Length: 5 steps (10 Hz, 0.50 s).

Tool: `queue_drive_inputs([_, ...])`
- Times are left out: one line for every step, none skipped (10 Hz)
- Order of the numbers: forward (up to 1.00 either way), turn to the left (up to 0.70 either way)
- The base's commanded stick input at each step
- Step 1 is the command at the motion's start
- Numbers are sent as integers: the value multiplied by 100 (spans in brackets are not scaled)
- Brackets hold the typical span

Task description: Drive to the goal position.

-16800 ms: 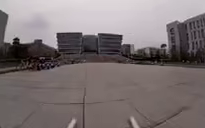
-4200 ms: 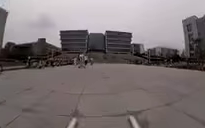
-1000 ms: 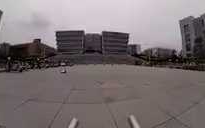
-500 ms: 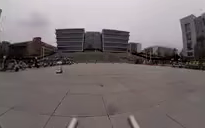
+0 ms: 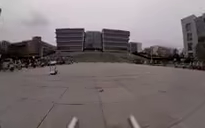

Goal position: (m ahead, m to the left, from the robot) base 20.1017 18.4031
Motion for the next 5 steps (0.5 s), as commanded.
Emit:
queue_drive_inputs([100,0])
queue_drive_inputs([100,0])
queue_drive_inputs([100,0])
queue_drive_inputs([100,0])
queue_drive_inputs([100,0])
